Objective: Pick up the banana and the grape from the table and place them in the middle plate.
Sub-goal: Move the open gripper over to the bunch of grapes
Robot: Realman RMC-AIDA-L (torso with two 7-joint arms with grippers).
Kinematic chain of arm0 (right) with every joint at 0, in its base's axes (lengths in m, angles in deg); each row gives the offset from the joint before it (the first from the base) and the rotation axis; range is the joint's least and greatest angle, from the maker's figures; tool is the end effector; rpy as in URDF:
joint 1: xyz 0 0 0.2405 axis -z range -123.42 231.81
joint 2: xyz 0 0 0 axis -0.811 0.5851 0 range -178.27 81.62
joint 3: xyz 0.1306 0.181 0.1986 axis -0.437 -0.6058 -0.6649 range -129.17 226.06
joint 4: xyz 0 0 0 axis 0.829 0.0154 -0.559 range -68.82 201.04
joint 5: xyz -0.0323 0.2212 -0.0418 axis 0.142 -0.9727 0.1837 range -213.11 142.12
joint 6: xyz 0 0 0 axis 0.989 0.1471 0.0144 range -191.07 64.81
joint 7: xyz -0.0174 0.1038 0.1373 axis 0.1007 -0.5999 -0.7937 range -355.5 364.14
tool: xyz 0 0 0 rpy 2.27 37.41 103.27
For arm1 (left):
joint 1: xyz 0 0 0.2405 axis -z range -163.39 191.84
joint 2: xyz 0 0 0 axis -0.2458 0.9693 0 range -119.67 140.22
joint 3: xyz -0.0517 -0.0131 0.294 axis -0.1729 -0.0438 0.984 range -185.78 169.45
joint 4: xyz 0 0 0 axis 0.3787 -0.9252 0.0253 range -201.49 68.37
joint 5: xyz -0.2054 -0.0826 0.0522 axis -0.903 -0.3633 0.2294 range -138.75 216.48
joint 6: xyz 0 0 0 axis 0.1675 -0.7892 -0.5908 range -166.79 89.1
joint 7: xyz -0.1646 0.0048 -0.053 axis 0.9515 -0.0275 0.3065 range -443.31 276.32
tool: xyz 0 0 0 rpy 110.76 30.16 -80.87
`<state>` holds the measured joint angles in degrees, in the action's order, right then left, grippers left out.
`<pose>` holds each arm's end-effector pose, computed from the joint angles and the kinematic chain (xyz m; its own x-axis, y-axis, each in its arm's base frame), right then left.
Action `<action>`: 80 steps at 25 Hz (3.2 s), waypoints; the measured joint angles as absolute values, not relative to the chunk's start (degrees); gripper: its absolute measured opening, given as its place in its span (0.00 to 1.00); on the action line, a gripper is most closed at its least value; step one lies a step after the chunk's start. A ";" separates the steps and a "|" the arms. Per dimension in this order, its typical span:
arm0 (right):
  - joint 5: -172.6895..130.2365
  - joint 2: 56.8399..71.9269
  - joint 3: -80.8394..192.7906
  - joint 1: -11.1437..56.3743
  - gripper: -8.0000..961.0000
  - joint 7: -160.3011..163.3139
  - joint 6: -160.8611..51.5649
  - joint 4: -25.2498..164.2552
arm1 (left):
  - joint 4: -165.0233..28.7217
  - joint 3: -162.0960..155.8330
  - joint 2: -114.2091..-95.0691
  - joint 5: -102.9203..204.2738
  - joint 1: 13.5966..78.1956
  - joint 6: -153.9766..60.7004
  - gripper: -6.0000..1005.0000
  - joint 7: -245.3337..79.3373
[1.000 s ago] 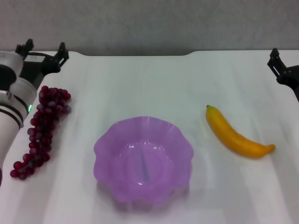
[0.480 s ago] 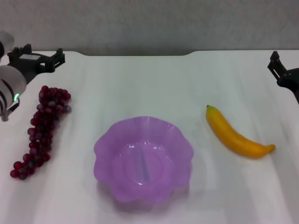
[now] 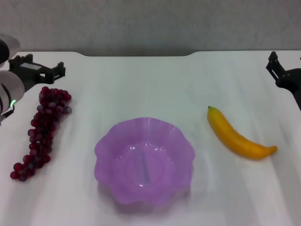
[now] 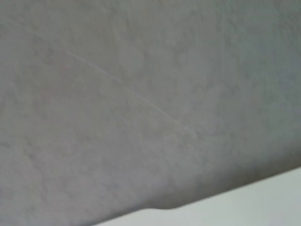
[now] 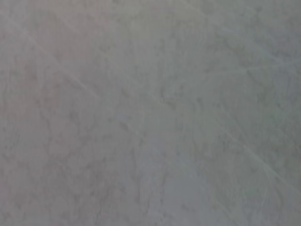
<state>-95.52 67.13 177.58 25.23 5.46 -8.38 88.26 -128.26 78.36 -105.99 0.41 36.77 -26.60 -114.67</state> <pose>0.3371 0.4422 -0.0287 0.6800 0.0450 -0.7319 -0.7295 -0.0594 -0.6814 -0.2942 0.4862 0.0117 0.8145 0.3275 0.4789 0.5552 -0.2006 -0.8072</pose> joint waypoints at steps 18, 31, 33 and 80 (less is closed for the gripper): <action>-95.52 67.16 177.82 25.17 0.92 5.46 -9.78 88.25 | -128.14 74.22 -105.93 14.50 41.11 -6.05 0.87 -105.18; -95.52 67.16 177.81 24.95 0.92 5.43 -9.87 88.47 | -115.69 73.18 -105.90 15.12 46.85 -11.26 0.87 -101.18; -95.52 67.16 177.82 24.94 0.92 5.36 -9.88 88.51 | -114.50 73.17 -105.90 15.08 47.14 -13.38 0.87 -101.09; -95.68 67.33 177.82 24.66 0.92 4.97 -9.87 88.61 | -99.24 70.76 -106.15 16.32 50.95 -18.54 0.77 -101.62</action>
<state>-95.68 67.33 177.82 24.66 4.97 -9.87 88.61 -99.24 70.76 -106.15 16.32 50.95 -18.54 -101.62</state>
